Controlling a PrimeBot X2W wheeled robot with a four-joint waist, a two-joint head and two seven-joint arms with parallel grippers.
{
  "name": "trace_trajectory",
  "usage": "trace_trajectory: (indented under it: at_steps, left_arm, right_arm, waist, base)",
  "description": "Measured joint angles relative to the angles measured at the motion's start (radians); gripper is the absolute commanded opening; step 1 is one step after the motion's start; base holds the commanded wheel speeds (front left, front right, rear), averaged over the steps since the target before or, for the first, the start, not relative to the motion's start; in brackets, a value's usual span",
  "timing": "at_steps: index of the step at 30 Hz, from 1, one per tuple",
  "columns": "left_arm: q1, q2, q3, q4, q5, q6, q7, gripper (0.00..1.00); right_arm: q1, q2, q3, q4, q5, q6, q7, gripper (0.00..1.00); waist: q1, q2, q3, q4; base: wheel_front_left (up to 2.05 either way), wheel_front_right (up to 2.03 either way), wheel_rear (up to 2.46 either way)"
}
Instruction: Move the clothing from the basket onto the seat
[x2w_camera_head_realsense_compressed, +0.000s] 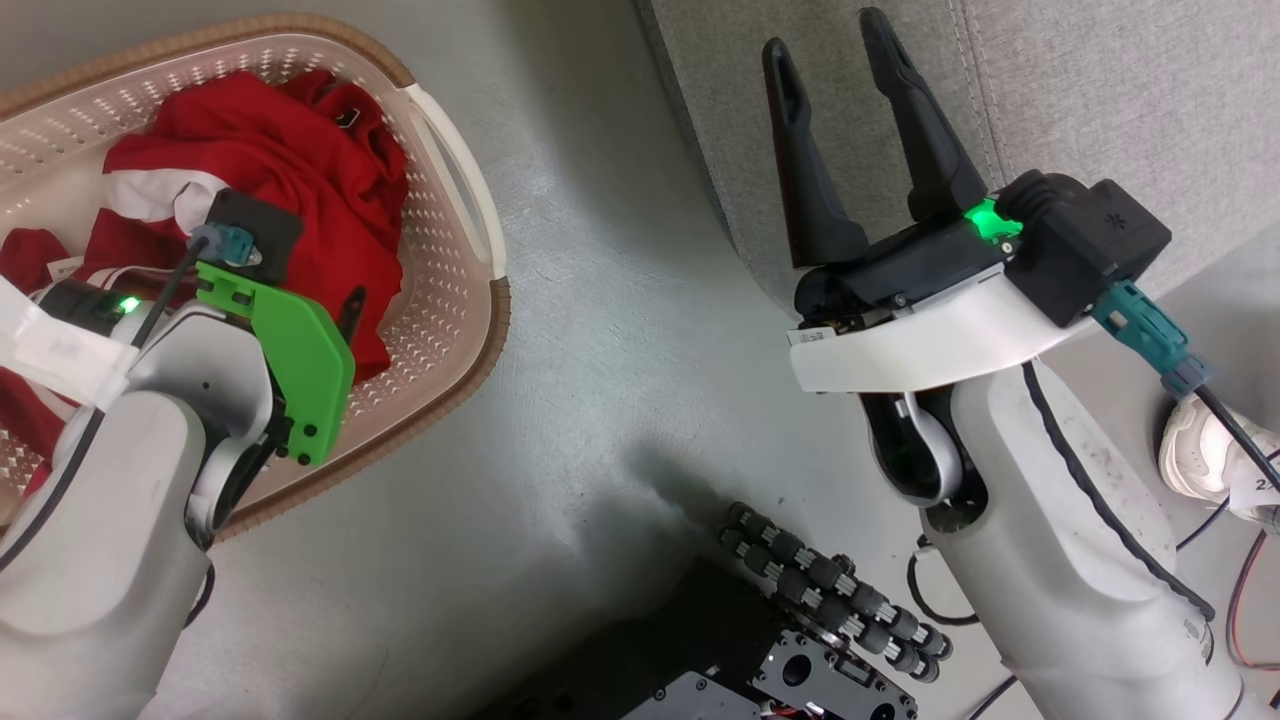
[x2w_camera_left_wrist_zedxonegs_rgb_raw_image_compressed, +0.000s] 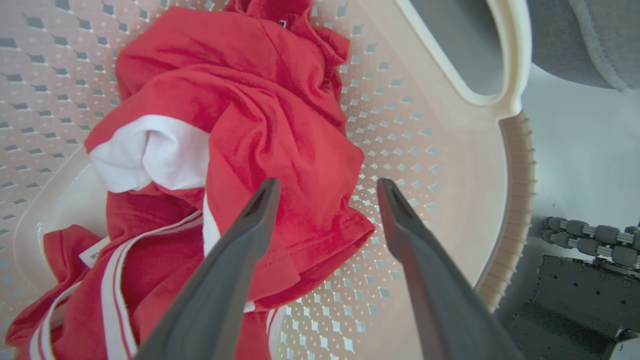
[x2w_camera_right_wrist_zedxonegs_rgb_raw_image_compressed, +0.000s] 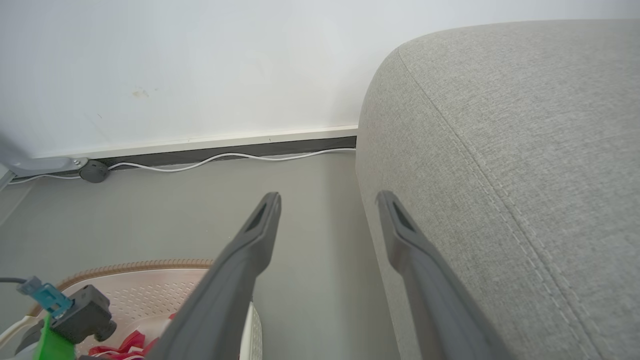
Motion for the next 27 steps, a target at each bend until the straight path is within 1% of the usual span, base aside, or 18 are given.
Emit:
trace_trajectory:
  at_steps: [10, 14, 27]
  left_arm:
    - [-0.04, 0.018, 0.026, 0.001, 0.008, 0.02, 0.025, 1.0]
    - [-0.049, 0.021, 0.027, 0.004, 0.008, 0.02, 0.033, 1.0]
    - [-0.097, 0.019, 0.013, 0.034, 0.009, 0.018, 0.051, 1.0]
  right_arm:
    - [0.002, 0.001, -0.009, -0.01, -0.001, -0.002, 0.0, 1.0]
    - [0.002, 0.001, -0.008, -0.014, -0.002, -0.008, 0.0, 1.0]
    - [0.002, 0.001, -0.008, -0.015, -0.018, -0.009, 0.0, 1.0]
  waist:
    - [-0.0001, 0.0, 0.021, 0.012]
    - [-0.0001, 0.0, 0.034, 0.019]
    - [-0.0001, 0.0, 0.083, 0.045]
  base:
    - [0.0, 0.0, 0.0]
    - [0.0, 0.0, 0.0]
    - [0.0, 0.0, 0.0]
